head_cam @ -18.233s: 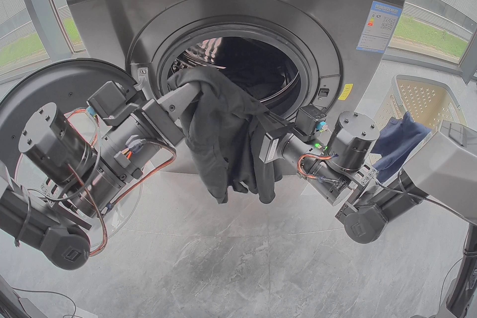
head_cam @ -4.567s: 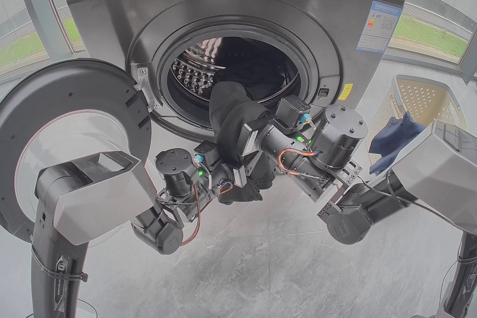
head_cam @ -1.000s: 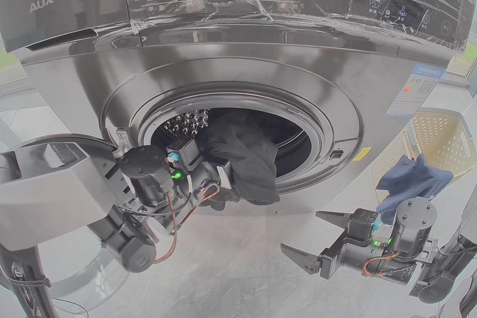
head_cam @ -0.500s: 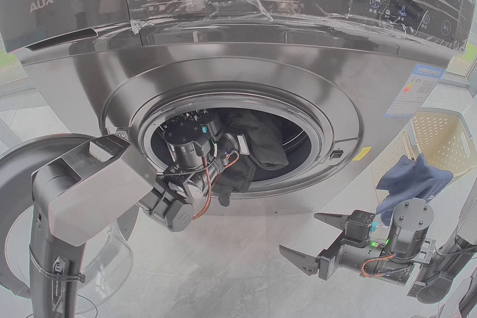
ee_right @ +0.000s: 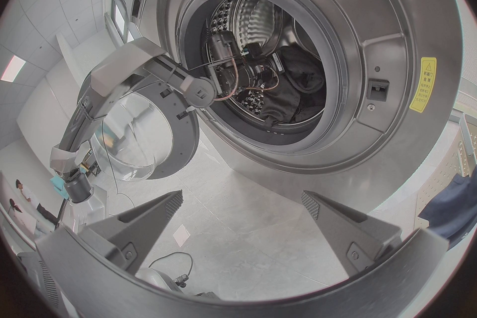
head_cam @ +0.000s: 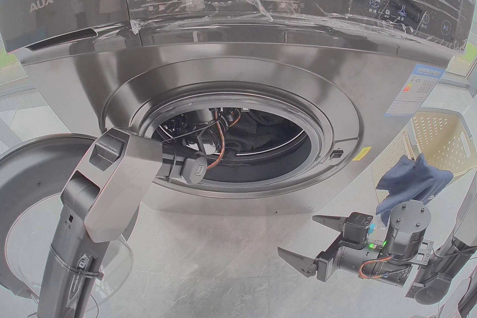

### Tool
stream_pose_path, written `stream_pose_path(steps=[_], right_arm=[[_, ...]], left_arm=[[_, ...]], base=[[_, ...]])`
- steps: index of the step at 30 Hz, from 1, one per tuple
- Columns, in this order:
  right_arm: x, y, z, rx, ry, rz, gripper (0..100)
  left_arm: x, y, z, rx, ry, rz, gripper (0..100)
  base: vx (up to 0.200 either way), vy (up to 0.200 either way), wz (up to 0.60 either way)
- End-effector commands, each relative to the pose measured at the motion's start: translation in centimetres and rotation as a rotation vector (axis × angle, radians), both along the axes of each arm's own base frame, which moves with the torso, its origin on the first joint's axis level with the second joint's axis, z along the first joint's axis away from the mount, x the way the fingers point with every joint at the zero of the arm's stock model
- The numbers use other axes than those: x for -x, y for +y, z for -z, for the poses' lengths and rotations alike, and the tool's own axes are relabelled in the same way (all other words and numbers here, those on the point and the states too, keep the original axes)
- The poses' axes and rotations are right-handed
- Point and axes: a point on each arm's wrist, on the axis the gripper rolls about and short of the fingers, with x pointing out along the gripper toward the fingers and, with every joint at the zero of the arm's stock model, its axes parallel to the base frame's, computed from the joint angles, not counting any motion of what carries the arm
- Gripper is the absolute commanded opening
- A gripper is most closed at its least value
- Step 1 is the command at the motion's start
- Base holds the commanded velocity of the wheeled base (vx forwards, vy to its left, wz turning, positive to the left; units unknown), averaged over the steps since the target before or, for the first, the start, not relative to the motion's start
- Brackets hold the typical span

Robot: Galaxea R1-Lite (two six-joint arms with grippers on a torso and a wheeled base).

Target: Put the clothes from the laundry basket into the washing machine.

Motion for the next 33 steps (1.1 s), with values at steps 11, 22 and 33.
stream_pose_path(steps=[11, 22, 33], right_arm=[[0.2, 0.3, 0.3, 0.000, 0.012, -0.009, 100], [0.1, 0.3, 0.3, 0.000, 0.013, -0.012, 100], [0.1, 0.4, 0.6, 0.007, 0.022, -0.013, 100]], left_arm=[[-0.8, -0.4, -0.4, 0.099, 0.058, 0.000, 100], [4.6, -0.2, 2.4, -0.124, 0.459, 0.030, 100], [3.7, -0.1, 6.0, -0.193, 0.513, 0.025, 100]], base=[[0.000, 0.000, 0.00], [0.000, 0.000, 0.00], [0.000, 0.000, 0.00]])
